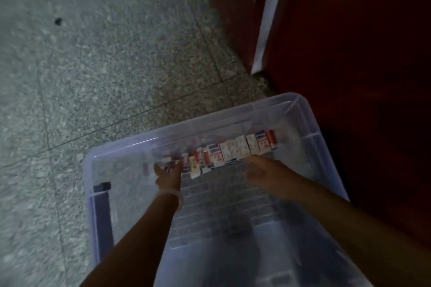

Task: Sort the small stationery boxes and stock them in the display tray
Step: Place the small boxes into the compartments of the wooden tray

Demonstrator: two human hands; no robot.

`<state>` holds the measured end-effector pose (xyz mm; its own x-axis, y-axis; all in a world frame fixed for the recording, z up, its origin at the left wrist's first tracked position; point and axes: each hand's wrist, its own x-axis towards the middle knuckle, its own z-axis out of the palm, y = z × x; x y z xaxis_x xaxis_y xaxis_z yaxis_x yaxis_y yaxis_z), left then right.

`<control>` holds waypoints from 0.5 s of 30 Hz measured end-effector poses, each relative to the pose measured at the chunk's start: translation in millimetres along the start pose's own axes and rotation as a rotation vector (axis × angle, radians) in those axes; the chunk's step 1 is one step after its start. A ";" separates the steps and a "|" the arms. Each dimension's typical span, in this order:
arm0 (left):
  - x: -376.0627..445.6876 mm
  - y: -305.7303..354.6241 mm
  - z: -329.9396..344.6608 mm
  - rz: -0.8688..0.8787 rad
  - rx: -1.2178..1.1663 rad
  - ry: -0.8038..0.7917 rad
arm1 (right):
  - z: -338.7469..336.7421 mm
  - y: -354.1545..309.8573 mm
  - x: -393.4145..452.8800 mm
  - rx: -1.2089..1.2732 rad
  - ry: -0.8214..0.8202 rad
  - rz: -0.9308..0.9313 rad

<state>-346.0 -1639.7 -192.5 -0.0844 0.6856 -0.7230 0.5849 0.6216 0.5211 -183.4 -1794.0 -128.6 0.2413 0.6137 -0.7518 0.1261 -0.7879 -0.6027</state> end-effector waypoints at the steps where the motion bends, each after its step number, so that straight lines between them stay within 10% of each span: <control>1: 9.9 -2.4 6.1 0.000 0.011 0.039 | 2.5 6.5 3.0 0.011 -0.006 0.012; 15: 45.9 -3.6 37.6 -0.019 -0.296 -0.040 | 8.0 29.7 20.0 0.192 0.014 0.059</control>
<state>-321.7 -1624.6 -244.6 -0.0577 0.6612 -0.7480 0.3221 0.7215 0.6129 -182.5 -1804.7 -163.7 0.2559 0.5652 -0.7843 -0.0739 -0.7974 -0.5989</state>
